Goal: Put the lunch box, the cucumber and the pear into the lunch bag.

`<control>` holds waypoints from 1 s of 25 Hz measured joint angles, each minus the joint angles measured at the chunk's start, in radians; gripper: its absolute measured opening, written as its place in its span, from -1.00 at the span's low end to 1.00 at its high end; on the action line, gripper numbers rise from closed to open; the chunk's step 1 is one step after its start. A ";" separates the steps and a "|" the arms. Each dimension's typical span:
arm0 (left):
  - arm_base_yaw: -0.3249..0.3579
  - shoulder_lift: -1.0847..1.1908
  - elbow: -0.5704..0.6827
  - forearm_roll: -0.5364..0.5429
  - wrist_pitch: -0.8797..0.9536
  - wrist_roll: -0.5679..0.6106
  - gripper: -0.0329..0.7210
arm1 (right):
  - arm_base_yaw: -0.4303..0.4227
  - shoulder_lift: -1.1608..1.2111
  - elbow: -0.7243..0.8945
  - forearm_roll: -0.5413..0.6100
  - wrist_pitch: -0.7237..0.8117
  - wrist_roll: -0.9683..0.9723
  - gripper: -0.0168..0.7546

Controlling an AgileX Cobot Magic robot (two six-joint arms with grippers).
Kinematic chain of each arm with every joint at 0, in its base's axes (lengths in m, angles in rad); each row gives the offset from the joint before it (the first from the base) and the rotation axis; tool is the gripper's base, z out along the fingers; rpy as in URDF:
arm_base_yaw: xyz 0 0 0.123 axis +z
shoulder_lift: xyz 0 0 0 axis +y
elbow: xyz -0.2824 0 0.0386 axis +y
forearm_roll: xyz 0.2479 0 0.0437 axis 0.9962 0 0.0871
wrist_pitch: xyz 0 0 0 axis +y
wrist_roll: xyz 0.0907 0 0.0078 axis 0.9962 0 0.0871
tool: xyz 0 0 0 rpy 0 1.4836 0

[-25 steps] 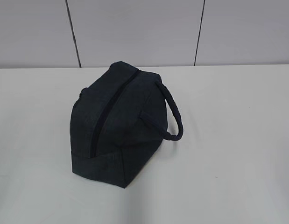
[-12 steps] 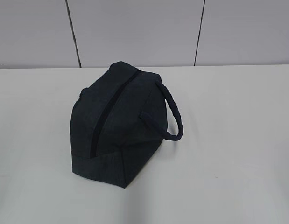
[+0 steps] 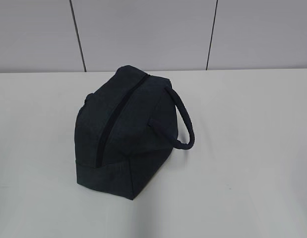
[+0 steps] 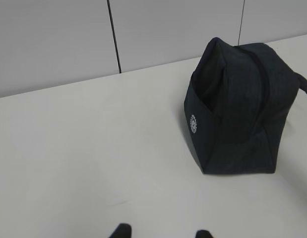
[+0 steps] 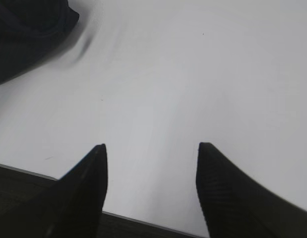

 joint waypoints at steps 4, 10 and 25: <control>0.000 0.000 0.000 0.001 0.000 0.000 -0.27 | 0.000 0.000 0.000 0.000 0.000 0.000 0.19; 0.000 0.000 0.000 0.001 0.000 0.000 -0.27 | 0.000 0.000 0.000 0.000 0.000 0.000 0.19; 0.192 0.000 0.000 0.001 0.000 0.000 -0.27 | -0.215 -0.001 0.000 -0.002 0.000 0.000 0.19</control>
